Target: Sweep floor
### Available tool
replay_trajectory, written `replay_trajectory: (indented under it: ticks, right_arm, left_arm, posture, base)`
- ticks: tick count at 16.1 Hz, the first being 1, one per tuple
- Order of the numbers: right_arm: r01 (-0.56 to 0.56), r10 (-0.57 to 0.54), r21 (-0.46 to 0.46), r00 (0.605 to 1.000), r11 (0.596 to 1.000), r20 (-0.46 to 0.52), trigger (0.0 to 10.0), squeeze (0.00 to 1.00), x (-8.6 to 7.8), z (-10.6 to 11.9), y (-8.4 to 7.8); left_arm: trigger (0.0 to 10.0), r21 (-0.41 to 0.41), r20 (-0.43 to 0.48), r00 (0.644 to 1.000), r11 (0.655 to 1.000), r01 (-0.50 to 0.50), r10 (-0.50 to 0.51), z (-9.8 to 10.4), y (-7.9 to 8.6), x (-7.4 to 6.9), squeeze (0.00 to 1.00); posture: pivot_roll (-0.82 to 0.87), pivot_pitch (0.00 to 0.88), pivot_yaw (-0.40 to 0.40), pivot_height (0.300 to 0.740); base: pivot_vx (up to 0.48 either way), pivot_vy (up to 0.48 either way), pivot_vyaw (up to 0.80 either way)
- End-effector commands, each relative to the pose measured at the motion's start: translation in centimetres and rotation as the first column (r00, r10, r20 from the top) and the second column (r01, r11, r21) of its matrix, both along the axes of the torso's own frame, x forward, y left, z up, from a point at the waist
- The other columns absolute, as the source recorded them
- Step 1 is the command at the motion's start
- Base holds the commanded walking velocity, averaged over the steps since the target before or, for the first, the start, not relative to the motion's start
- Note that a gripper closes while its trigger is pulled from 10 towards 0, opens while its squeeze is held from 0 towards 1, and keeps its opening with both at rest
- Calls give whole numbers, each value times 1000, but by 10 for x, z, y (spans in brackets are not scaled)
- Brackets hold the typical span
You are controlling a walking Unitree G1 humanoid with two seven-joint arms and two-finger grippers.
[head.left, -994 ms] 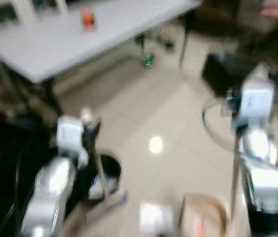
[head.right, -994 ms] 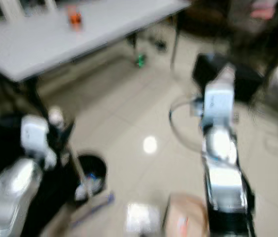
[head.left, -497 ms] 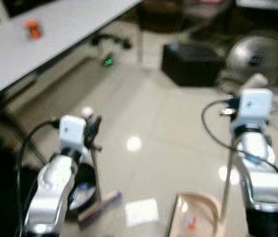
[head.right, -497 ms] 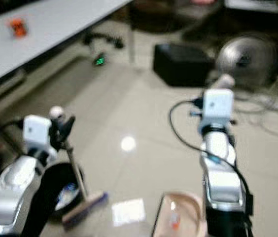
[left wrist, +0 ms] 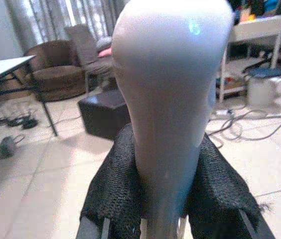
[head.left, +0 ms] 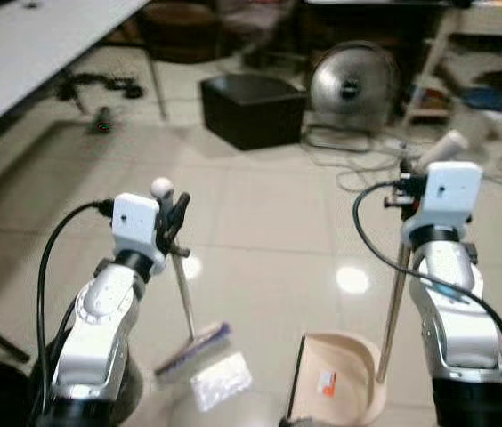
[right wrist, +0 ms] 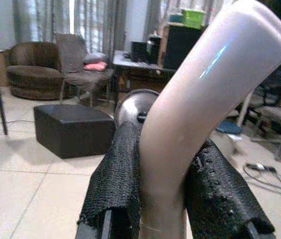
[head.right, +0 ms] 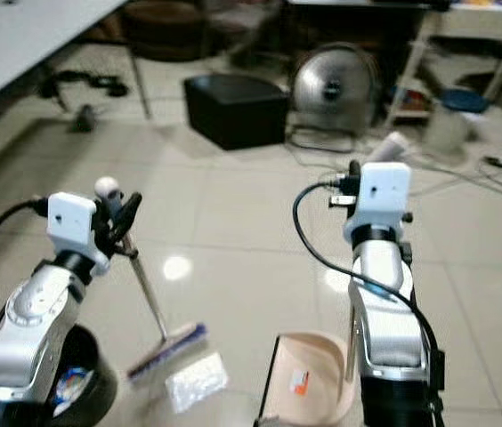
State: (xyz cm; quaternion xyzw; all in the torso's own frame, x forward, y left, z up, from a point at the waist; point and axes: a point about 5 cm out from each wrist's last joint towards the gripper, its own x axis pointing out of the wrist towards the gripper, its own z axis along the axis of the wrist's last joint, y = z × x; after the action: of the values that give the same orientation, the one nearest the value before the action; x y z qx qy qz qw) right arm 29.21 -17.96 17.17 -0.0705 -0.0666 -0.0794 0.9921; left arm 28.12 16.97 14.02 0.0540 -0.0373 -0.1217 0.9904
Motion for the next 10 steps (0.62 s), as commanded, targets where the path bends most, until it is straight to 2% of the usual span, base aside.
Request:
replay_trajectory:
  ticks: [1,5,8,10]
  right_arm:
    - [-23,23,25,999,999,28,10000,0,-1,2,4]
    - [-11,10,51,1000,999,18,10000,0,-2,-1,3]
    - [-8,7,64,1000,998,10,10000,0,-3,-3,2]
    - [-7,6,62,1000,998,13,10000,0,-5,-3,2]
  left_arm:
    - [10000,8,50,999,1000,-1,1,12,3,4,0]
    - [10000,10,46,999,1000,7,-8,12,2,6,0]
    - [10000,9,43,999,1000,15,-16,11,0,8,0]
    - [10000,19,40,999,1000,24,-25,10,-2,7,0]
  posture:
    - [10,0,50,740]
    - [6,0,61,740]
    - [6,0,61,740]
    - [3,0,61,740]
  base:
    - [0,360,0]
    - [0,380,0]
    - [0,386,-673]
    - [0,0,0]
